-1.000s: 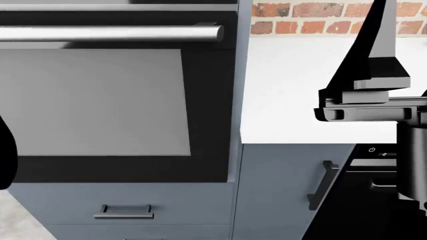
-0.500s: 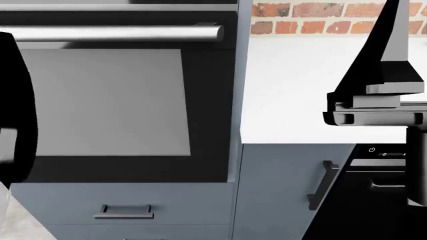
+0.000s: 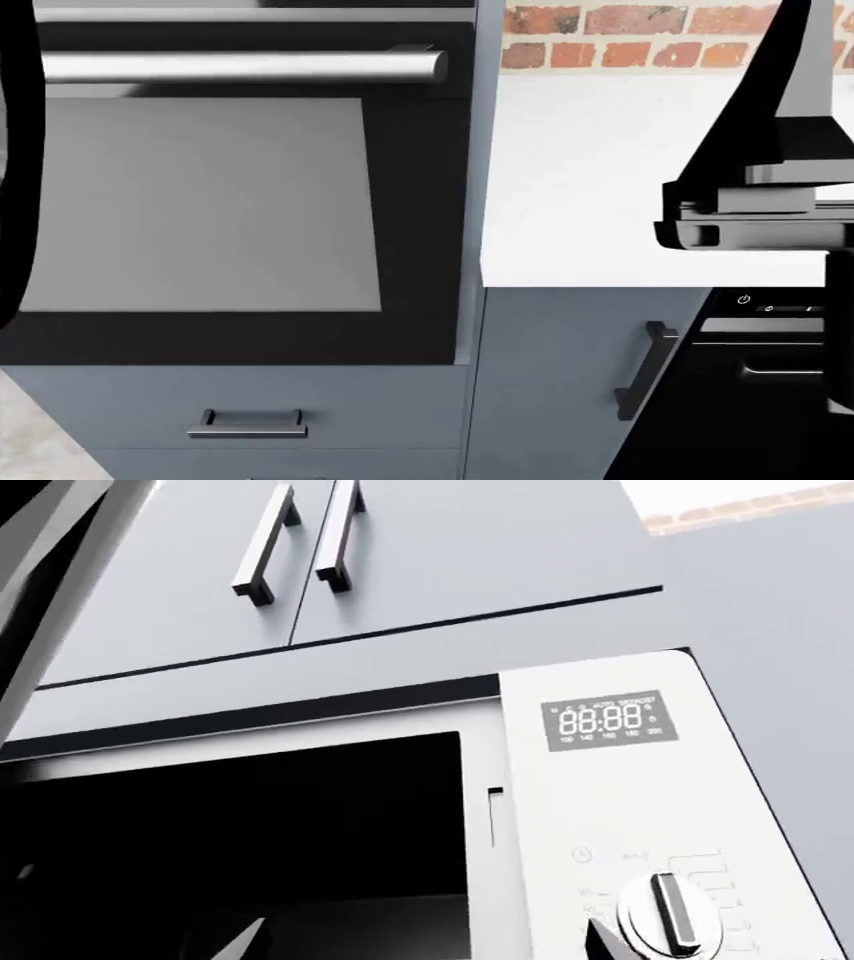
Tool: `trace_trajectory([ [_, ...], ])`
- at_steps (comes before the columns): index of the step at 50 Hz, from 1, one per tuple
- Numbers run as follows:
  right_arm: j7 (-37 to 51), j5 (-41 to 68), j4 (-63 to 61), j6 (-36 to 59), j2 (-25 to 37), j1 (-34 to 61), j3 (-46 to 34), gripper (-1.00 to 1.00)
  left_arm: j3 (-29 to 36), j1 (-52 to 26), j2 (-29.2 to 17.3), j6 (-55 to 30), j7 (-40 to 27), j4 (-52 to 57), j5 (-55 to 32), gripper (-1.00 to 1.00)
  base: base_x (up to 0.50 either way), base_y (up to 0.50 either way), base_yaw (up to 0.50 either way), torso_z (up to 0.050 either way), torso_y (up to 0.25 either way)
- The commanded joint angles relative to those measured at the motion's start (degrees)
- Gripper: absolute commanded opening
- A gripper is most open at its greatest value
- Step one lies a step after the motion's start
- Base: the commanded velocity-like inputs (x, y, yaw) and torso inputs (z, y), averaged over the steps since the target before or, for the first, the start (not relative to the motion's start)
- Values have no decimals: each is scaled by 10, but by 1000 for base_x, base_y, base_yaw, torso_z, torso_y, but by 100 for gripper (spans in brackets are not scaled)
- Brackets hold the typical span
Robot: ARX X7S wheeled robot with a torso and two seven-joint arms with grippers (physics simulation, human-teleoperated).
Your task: Open the microwave door
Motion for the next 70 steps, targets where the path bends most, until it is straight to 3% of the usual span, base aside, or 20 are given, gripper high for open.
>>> trace_trajectory([
  [1,7,3,-2,-5,9,1,-3,100,15,-48,10,55,-13,-127,40,100,0,0,0,0,0],
  [14,10,0,0,-10,11,5,-12,100,29,-89,4,94,-19,-224,66,100,0,0,0,0,0],
  [45,8,-3,10,-22,6,18,-31,100,50,-63,-110,-61,-47,-39,95,100,0,0,0,0,0],
  [57,7,-6,12,-26,6,18,-35,100,47,-54,-181,-152,-56,67,105,100,0,0,0,0,0],
  [70,10,-5,10,-18,0,30,-44,100,40,-35,-240,-209,-58,113,110,100,0,0,0,0,0],
])
